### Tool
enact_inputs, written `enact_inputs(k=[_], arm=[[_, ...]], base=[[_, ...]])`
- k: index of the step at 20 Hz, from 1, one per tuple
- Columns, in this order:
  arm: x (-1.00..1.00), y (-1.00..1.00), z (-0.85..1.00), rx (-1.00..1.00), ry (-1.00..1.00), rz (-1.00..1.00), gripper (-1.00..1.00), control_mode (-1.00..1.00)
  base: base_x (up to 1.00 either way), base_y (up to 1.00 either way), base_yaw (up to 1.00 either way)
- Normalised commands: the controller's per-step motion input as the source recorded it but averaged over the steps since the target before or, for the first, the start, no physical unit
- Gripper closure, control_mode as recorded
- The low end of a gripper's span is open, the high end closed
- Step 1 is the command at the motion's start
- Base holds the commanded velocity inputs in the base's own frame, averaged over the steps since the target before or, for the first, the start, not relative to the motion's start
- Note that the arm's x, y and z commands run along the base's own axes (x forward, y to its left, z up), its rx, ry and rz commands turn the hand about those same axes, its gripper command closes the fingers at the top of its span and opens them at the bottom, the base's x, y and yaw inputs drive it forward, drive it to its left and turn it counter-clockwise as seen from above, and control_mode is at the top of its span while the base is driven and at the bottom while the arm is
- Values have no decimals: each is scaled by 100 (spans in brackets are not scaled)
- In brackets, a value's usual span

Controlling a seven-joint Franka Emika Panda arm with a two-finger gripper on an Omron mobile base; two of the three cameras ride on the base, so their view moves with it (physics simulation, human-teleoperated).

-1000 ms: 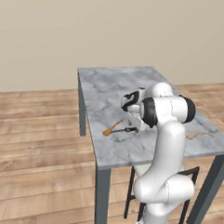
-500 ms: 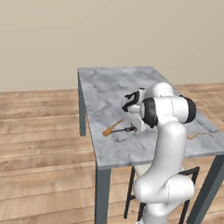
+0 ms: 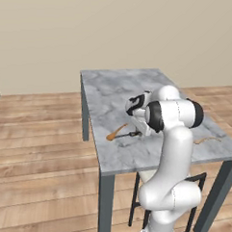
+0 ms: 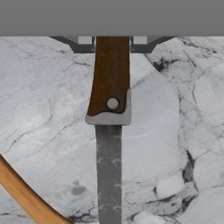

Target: Pick up the metallic utensils from the counter and place them in the open drawer. Make sure not to pick up any wooden utensils.

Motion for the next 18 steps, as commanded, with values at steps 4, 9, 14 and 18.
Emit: enact_inputs(k=[4,9,14,18], arm=[[-17,-4,36,0,0,0,100,-100],[-26,-39,85,0,0,0,100,-100],[-19,-62,96,-2,5,-3,100,-100],[-29,-48,68,-6,0,-24,100,-100]], base=[[0,0,0],[0,0,0],[0,0,0],[0,0,0]])
